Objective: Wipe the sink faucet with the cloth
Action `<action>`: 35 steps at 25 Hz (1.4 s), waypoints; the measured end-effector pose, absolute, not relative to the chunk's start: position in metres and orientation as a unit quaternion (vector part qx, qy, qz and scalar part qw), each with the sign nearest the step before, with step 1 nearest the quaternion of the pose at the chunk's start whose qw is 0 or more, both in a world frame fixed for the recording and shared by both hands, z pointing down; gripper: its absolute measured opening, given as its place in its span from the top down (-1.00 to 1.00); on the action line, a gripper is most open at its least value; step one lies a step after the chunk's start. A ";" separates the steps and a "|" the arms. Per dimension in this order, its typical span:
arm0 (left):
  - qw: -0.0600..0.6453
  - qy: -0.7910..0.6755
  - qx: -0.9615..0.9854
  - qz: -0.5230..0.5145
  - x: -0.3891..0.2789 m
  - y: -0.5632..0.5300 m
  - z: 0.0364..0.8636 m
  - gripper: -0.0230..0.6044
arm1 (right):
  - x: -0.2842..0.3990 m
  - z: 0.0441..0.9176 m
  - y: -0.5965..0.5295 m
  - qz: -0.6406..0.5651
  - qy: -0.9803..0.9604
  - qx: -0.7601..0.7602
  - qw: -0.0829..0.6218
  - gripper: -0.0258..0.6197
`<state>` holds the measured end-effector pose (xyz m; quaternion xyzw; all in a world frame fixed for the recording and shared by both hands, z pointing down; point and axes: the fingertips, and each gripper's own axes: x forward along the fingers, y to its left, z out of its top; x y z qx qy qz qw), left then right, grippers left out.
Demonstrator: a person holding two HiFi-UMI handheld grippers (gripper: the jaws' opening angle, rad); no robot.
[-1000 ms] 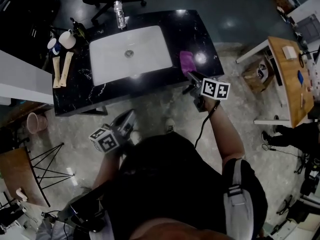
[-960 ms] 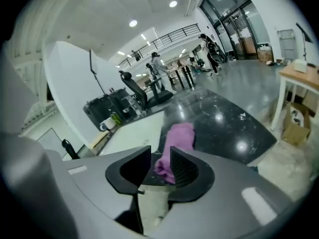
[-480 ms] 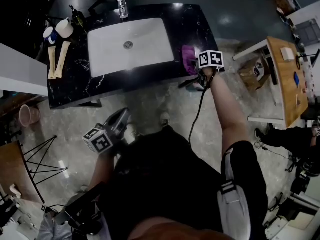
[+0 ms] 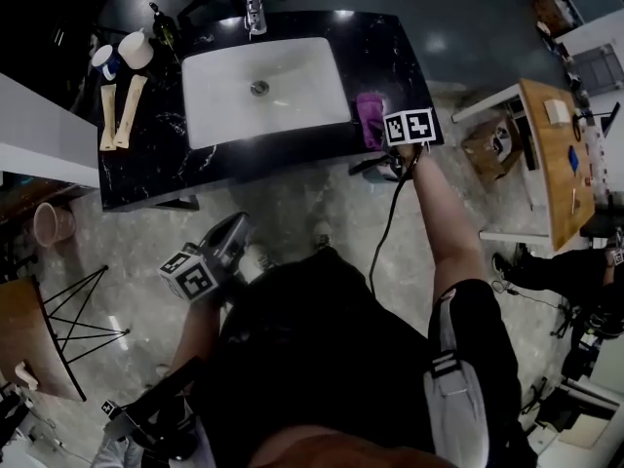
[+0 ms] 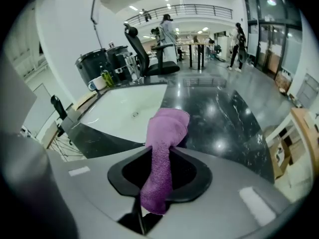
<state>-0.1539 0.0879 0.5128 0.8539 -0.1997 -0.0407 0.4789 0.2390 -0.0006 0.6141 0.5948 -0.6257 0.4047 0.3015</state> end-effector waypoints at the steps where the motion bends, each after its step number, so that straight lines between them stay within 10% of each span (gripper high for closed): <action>1: 0.478 -0.198 0.855 -0.041 -0.158 0.087 0.512 0.93 | 0.231 0.606 -0.002 0.379 -0.635 0.595 0.313 0.61; 20: 0.445 -0.273 0.849 -0.078 -0.203 0.053 0.501 0.93 | 0.065 0.414 -0.188 -0.070 -0.769 0.460 0.438 0.61; 35: 0.422 -0.432 0.788 -0.115 -0.188 -0.006 0.493 0.93 | 0.048 0.443 -0.358 -0.141 -0.795 0.263 0.528 0.61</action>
